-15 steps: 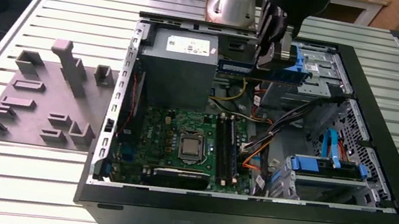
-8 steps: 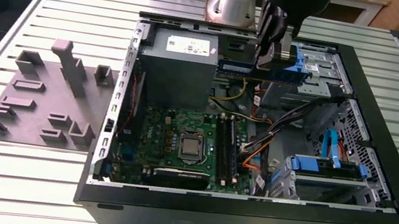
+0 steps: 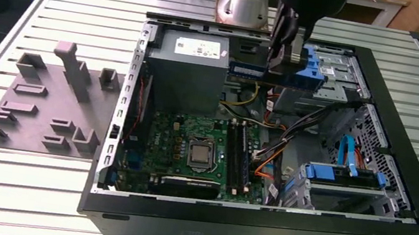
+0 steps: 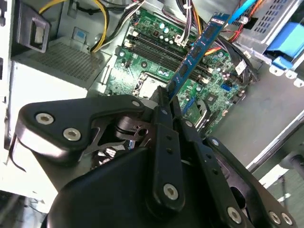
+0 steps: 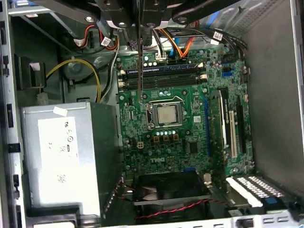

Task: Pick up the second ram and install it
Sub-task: 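Insert the second ram into the second slot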

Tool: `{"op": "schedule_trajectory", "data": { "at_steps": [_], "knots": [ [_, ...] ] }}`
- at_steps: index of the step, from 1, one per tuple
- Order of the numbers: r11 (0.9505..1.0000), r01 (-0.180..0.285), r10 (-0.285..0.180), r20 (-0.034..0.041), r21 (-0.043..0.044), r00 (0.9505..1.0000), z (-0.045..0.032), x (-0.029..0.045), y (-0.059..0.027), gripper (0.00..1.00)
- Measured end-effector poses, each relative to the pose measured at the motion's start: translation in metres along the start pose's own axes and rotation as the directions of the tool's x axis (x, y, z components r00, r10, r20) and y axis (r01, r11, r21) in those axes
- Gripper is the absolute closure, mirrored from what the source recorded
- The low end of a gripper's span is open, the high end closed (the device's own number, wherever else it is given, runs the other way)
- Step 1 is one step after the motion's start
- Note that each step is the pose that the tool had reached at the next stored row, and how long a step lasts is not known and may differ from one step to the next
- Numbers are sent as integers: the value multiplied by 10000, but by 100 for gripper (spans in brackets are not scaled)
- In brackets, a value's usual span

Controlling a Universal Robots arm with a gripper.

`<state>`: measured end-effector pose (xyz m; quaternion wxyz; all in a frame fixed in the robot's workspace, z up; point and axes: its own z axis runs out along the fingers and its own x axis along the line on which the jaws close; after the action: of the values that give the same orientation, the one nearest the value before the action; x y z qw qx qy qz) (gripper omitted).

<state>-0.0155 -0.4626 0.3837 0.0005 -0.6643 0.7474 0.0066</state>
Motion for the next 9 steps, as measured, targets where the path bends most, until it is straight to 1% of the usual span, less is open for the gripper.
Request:
{"op": "schedule_trajectory", "data": {
  "at_steps": [2,4,6,9],
  "knots": [
    [9995,-330,330,3,3,9995,8,0,0,86],
    [9979,-653,653,6,6,9979,16,0,0,86],
    [9954,-959,959,9,10,9954,25,0,0,86],
    [9901,-1402,1402,7,17,9901,32,0,0,86]
  ]
}}
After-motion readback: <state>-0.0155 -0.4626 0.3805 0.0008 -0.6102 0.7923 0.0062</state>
